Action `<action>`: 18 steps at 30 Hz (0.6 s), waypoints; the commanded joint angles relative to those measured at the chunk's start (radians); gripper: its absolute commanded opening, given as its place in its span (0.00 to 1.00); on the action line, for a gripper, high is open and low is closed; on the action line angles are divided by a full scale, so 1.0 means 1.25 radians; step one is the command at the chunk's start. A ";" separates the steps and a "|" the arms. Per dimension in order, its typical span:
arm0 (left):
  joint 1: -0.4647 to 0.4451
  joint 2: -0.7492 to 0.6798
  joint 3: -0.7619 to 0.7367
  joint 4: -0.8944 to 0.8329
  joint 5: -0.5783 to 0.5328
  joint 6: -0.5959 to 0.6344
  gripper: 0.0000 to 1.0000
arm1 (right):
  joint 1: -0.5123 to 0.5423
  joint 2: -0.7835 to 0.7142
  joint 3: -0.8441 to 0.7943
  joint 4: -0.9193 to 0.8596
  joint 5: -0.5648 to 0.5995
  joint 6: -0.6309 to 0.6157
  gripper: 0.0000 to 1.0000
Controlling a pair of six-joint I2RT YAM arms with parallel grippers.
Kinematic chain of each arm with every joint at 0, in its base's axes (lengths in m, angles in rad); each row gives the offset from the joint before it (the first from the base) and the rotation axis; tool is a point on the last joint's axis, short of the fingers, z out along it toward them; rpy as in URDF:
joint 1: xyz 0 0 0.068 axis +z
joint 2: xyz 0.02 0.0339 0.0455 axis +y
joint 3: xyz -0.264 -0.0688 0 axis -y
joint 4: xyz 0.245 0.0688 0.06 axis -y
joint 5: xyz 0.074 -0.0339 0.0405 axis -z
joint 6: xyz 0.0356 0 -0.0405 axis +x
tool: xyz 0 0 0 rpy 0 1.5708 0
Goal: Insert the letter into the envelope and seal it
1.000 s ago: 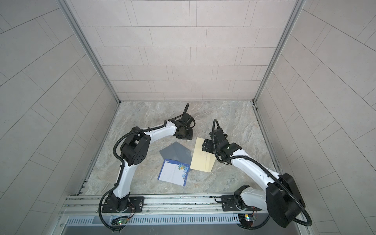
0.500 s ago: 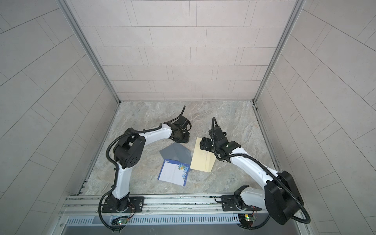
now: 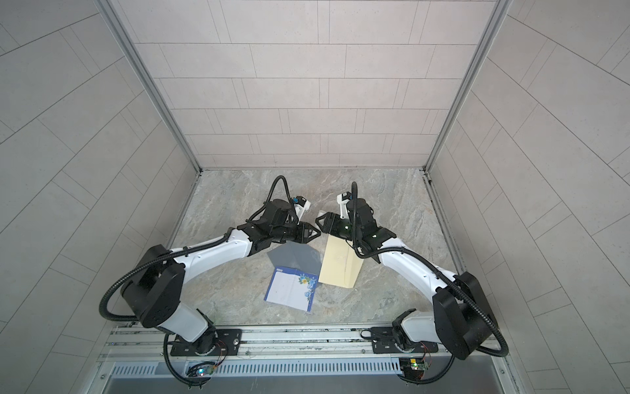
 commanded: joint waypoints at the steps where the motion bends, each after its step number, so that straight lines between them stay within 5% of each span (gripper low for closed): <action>1: 0.004 -0.035 -0.018 0.108 0.024 -0.034 0.00 | 0.006 0.019 0.012 0.047 -0.010 0.023 0.51; 9: 0.003 -0.041 -0.006 0.126 0.013 -0.047 0.00 | 0.050 0.050 0.018 0.067 0.002 0.033 0.43; 14: 0.005 -0.046 -0.013 0.154 0.006 -0.069 0.01 | 0.054 0.042 0.009 0.073 0.026 0.039 0.22; 18: 0.020 -0.065 -0.045 0.232 0.044 -0.111 0.52 | 0.049 0.028 0.023 0.033 0.021 0.001 0.15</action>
